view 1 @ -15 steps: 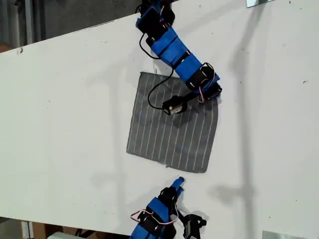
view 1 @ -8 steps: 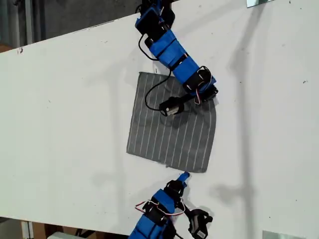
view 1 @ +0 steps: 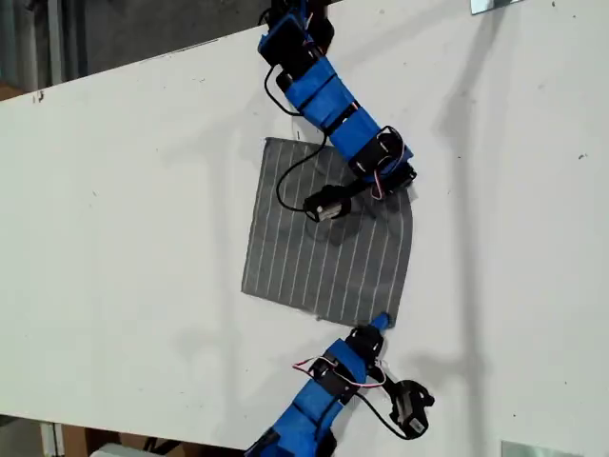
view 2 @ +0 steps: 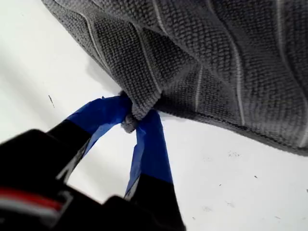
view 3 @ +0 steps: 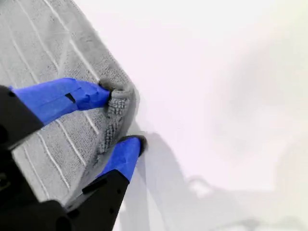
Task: Grasp corners of a square towel and fold twice.
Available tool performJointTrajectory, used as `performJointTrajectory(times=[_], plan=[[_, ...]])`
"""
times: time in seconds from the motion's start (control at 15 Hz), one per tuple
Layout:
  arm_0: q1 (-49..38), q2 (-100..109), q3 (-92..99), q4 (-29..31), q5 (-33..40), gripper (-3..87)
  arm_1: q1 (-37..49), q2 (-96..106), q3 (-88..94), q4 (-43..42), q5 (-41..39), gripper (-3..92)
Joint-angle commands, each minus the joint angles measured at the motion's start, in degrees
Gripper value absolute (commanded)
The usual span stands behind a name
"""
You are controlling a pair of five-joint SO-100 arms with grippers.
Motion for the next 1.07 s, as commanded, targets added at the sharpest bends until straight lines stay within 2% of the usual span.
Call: performJointTrajectory(times=[0.0,0.07,0.13,0.2,0.27,0.4,0.53,0.6,0.87,1.0], plan=[[-1.58,-4.22,-1.05,-3.78,-0.09,19.8,-0.26,2.81,-3.34,1.23,0.0,-0.1],[-2.72,-5.19,-0.26,-5.54,0.79,18.6,-0.53,2.81,-3.78,1.76,0.0,-0.1],[-3.34,-5.45,-0.44,-5.62,1.49,11.7,-0.53,2.9,-3.78,1.93,0.0,-0.1],[-3.78,-4.92,-0.97,-4.57,1.32,-0.3,-0.53,2.9,-3.87,1.93,0.0,-0.1],[-3.78,-4.48,-2.72,-2.11,1.58,-0.3,-0.53,2.9,-4.39,2.2,0.0,-0.1],[-2.9,-4.75,-12.92,9.84,1.85,-0.3,-0.62,3.43,-8.44,5.89,-0.18,-0.1],[-2.46,-5.19,-26.63,22.94,4.66,-0.3,-0.18,7.65,-8.88,9.84,0.18,-0.1],[-2.81,-5.45,-32.52,27.6,6.94,-0.3,0.26,9.84,-8.96,12.57,0.79,-0.1],[-6.5,-5.45,-52.82,40.34,17.05,-0.3,3.25,18.02,-8.26,15.82,-2.72,-0.1],[-10.9,-5.1,-59.85,44.82,21.53,-0.3,5.89,23.38,-6.24,18.54,-3.69,-0.1]])
